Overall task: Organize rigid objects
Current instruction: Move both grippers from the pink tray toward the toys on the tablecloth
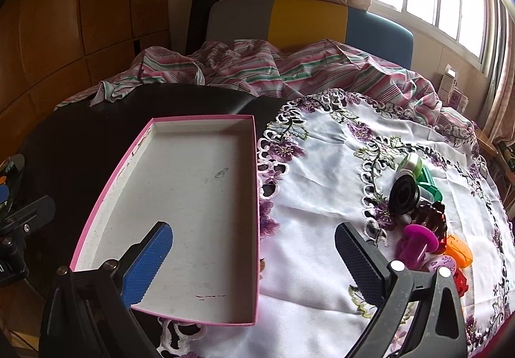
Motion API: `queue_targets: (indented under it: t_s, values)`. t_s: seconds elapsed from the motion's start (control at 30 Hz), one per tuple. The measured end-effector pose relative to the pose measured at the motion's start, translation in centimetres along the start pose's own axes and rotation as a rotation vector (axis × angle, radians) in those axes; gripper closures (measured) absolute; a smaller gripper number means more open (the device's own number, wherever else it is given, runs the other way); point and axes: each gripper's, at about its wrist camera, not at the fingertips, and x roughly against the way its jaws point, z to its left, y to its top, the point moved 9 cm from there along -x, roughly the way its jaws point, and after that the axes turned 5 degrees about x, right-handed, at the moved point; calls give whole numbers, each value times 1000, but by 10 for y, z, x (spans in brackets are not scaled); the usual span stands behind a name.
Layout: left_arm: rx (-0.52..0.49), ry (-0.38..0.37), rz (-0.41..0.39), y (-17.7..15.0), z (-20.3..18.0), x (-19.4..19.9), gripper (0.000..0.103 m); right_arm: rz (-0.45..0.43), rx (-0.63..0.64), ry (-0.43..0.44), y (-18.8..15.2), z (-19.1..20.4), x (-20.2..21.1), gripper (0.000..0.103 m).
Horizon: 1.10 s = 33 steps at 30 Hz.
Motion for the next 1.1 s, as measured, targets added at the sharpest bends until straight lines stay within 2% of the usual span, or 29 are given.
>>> queue_targets:
  t_s: [0.33, 0.87, 1.1]
  values:
    - [-41, -39, 24, -4, -21, -4, 0, -5, -20, -39, 12, -42, 4, 0]
    - [-97, -145, 71, -8, -67, -8, 0, 10, -145, -173, 16, -179, 15, 0]
    - [-190, -188, 39, -5, -105, -2, 0, 31, -248, -222, -1, -248, 12, 0]
